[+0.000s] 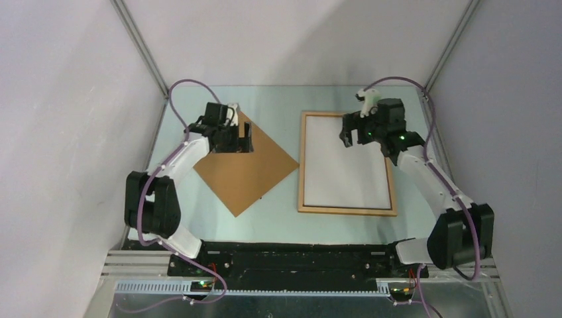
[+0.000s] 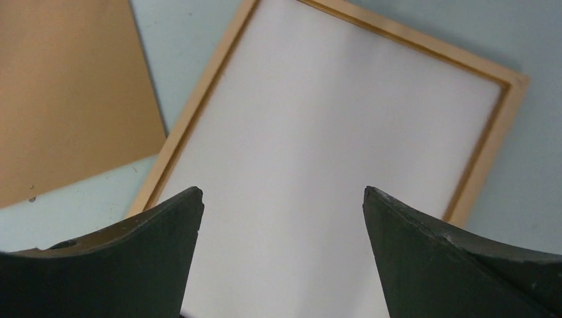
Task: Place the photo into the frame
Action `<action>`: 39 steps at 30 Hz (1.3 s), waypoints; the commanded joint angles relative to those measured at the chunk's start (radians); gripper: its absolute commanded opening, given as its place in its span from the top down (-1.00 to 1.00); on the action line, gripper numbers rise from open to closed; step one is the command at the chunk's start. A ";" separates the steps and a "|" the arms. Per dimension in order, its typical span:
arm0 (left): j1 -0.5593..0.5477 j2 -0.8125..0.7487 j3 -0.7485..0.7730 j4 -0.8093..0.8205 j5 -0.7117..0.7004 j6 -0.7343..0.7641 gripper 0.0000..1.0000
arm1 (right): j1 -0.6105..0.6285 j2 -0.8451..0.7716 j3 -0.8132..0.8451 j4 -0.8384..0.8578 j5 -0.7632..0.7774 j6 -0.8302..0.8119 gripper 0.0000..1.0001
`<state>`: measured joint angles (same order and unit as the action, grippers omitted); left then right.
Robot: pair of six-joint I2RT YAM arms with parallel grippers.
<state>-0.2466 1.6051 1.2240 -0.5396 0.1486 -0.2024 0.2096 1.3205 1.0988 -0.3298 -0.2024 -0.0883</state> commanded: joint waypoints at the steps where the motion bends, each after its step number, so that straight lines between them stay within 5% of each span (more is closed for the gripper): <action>1: 0.042 -0.128 -0.083 -0.006 -0.071 0.104 -0.99 | 0.107 0.095 0.131 0.054 0.039 -0.052 -0.91; 10: 0.262 -0.183 -0.165 -0.067 0.004 0.158 -0.99 | 0.282 0.369 0.373 0.041 0.028 -0.053 -0.99; 21: 0.526 -0.071 -0.214 -0.065 0.174 0.090 -0.99 | 0.373 0.682 0.694 -0.026 -0.019 -0.012 -0.99; 39: 0.562 -0.048 -0.243 -0.046 0.106 0.048 -0.99 | 0.381 1.108 1.145 -0.201 -0.169 0.083 -0.99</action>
<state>0.3103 1.5711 0.9977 -0.6025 0.2649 -0.1345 0.5945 2.3650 2.1387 -0.4786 -0.3164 -0.0315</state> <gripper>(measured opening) 0.996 0.993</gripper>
